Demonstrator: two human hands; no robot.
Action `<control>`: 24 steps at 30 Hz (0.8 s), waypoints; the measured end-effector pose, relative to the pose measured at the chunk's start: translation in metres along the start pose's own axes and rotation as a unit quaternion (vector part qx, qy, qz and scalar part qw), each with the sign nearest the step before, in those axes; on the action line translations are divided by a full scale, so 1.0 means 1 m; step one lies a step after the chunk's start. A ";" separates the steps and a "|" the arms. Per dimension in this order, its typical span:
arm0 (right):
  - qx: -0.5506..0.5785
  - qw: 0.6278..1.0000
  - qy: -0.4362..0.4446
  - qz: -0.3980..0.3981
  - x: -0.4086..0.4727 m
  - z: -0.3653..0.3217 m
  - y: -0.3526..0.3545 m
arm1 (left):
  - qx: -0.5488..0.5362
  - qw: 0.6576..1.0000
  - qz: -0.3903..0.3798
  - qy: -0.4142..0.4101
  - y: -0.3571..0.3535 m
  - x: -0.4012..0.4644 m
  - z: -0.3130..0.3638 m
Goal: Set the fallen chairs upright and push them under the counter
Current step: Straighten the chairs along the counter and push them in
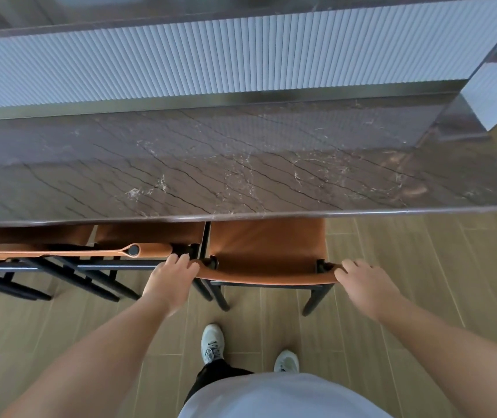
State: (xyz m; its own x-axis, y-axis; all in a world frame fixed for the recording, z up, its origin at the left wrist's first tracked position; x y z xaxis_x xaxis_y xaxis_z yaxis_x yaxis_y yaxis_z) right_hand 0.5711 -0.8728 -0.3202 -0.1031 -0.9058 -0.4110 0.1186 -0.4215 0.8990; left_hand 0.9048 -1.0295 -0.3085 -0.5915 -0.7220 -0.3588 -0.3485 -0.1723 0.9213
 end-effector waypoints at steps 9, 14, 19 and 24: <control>0.044 0.999 0.005 0.000 0.020 -0.024 0.007 | 0.010 1.000 -0.011 0.019 0.015 0.025 -0.035; 0.058 0.998 0.002 0.002 0.034 -0.034 0.019 | 0.016 0.999 -0.016 0.027 0.019 0.043 -0.058; 0.058 0.998 -0.020 0.007 0.040 -0.015 0.032 | 0.020 1.000 -0.001 -0.013 0.026 0.048 -0.052; 0.035 0.999 -0.035 -0.008 0.047 0.011 0.031 | 0.001 0.999 0.001 -0.036 0.032 0.054 -0.034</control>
State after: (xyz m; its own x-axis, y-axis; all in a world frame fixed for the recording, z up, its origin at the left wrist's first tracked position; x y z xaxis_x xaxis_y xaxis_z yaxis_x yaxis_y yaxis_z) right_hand 0.5588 -0.9281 -0.3096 -0.1740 -0.8923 -0.4165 0.0465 -0.4299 0.9017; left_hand 0.8865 -1.0964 -0.2933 -0.6427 -0.6722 -0.3676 -0.3493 -0.1700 0.9215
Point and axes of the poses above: each hand's wrist, its own x-axis towards the middle knuckle, its own y-axis out of the back of the hand, z = x × y, the point moved 7 cm from there along x, towards the middle knuckle, and after that the axes turned 3 degrees about -y, right-handed, at the moved point
